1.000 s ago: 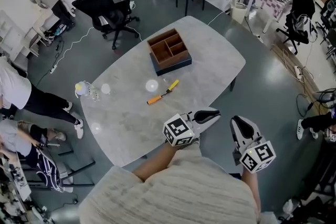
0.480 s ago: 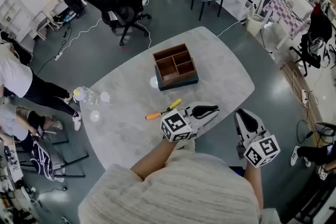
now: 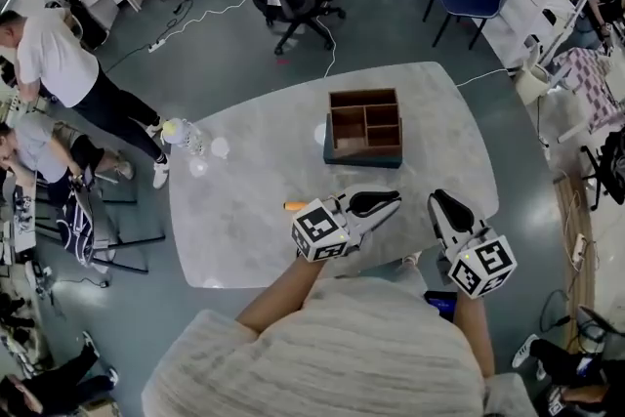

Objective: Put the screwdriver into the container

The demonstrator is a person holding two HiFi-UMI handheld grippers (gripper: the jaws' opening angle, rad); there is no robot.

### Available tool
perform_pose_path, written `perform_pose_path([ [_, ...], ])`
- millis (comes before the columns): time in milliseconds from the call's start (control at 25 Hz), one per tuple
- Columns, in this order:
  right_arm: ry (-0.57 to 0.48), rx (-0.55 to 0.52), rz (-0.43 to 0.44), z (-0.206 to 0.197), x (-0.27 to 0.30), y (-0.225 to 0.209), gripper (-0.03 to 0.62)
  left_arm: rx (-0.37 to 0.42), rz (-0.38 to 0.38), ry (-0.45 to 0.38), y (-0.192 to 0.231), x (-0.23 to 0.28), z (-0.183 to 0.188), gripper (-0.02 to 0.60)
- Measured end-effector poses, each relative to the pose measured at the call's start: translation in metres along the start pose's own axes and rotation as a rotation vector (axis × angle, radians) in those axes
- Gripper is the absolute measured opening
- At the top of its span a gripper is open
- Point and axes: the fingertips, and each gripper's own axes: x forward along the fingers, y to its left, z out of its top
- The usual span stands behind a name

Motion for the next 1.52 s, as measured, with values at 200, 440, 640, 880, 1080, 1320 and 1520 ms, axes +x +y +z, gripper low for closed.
perform_pose_path([
  [200, 0.057, -0.032, 0.144, 0.01, 0.028, -0.027, 0.014, -0.028, 0.166, -0.044, 0.031, 0.007, 0.009, 0.046],
  [440, 0.09, -0.098, 0.303, 0.033, 0.052, -0.063, 0.014, -0.045, 0.351, -0.092, 0.058, 0.02, 0.015, 0.046],
  [640, 0.119, -0.124, 0.42, 0.039, 0.069, -0.078, 0.014, -0.057, 0.508, -0.106, 0.073, 0.017, 0.012, 0.046],
  [880, 0.138, -0.122, 0.543, 0.039, 0.087, -0.076, 0.014, -0.099, 0.66, -0.095, 0.068, 0.002, -0.004, 0.04],
  [1080, 0.154, -0.116, 0.597, 0.029, 0.099, -0.066, 0.014, -0.109, 0.74, -0.059, 0.068, -0.021, -0.021, 0.037],
  [1320, 0.168, -0.108, 0.633, 0.019, 0.108, -0.051, 0.014, -0.046, 0.757, 0.045, 0.067, -0.05, -0.04, 0.037],
  [1520, 0.171, -0.104, 0.629, 0.016, 0.106, -0.043, 0.014, 0.005, 0.721, 0.16, 0.069, -0.066, -0.059, 0.038],
])
